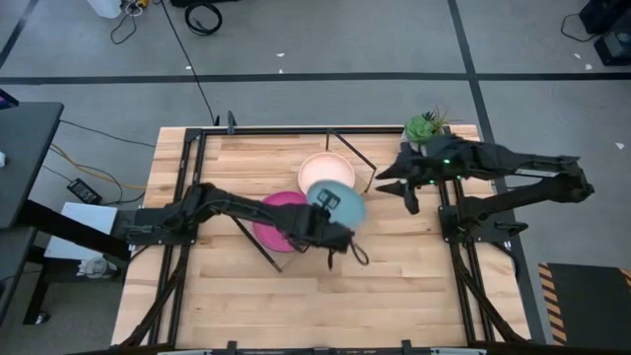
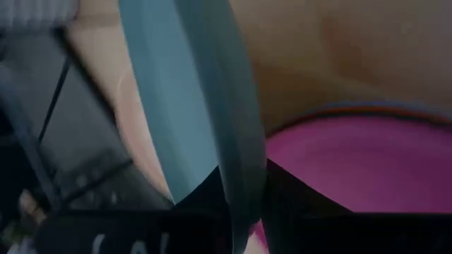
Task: Place and stack plates onto a shelf
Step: Stack the light blue plate on top of the white plate on the shelf
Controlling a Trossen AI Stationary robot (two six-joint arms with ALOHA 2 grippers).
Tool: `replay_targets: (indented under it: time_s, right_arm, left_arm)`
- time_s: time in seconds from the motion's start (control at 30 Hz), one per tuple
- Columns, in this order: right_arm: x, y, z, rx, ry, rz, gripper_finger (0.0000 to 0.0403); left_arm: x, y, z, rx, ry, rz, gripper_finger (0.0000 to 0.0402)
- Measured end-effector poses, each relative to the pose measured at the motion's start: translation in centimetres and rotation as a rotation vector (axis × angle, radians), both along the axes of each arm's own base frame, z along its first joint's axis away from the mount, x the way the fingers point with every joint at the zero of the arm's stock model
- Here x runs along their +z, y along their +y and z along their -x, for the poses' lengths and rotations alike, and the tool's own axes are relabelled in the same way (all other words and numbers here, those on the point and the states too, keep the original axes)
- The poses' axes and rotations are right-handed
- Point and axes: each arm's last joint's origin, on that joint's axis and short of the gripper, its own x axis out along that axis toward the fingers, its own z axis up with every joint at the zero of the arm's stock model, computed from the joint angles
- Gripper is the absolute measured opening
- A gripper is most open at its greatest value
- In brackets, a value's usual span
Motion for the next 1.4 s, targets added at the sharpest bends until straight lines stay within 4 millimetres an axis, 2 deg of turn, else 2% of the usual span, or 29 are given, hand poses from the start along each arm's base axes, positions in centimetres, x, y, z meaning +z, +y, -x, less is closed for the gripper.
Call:
replay_targets:
  time_s: [0.13, 0.27, 0.47, 0.57, 0.73, 0.9, 1.0, 1.13, 1.3, 1.4]
  right_arm:
    - [0.7, 0.5, 1.3, -0.017, -0.041, 0.028, 0.0153]
    - [1.0, 0.8, 2.0, -0.021, -0.059, 0.042, 0.0153]
    - [0.7, 0.9, 1.8, -0.021, -0.044, 0.056, 0.0153]
    - [0.2, 0.9, 1.6, -0.022, -0.022, 0.054, 0.0153]
    - [-0.8, 0.9, 1.4, -0.022, 0.009, 0.052, 0.0153]
    - [-0.8, 0.9, 1.4, -0.022, 0.012, 0.052, 0.0153]
    - [-0.8, 0.9, 1.4, -0.022, 0.012, 0.051, 0.0153]
    - [-0.8, 0.9, 1.4, -0.022, 0.012, 0.05, 0.0153]
    - [-0.8, 0.9, 1.4, -0.023, 0.012, 0.048, 0.0153]
    - [-0.8, 0.9, 1.4, -0.023, 0.012, 0.048, 0.0153]
  left_arm:
    - [0.2, 1.3, -0.2, 0.081, -0.046, -0.077, 0.0051]
    - [0.2, 2.5, -0.4, 0.157, -0.08, -0.061, 0.0051]
    - [0.1, 6.7, -0.8, 0.343, -0.143, -0.026, 0.0052]
    - [0.0, 7.9, -1.0, 0.371, -0.154, -0.017, 0.0052]
    - [-1.1, 8.7, -1.5, 0.374, -0.116, 0.041, 0.0052]
    - [-2.4, 8.5, -1.9, 0.361, -0.084, 0.01, 0.0052]
    - [-2.4, 8.3, -1.9, 0.352, -0.077, 0.026, 0.0056]
    - [-2.5, 7.9, -1.9, 0.322, -0.049, 0.085, 0.0095]
    - [-2.5, 8.0, -1.9, 0.328, -0.049, 0.096, 0.0182]
    - [-2.7, 8.3, -1.9, 0.333, -0.034, 0.184, 0.0223]
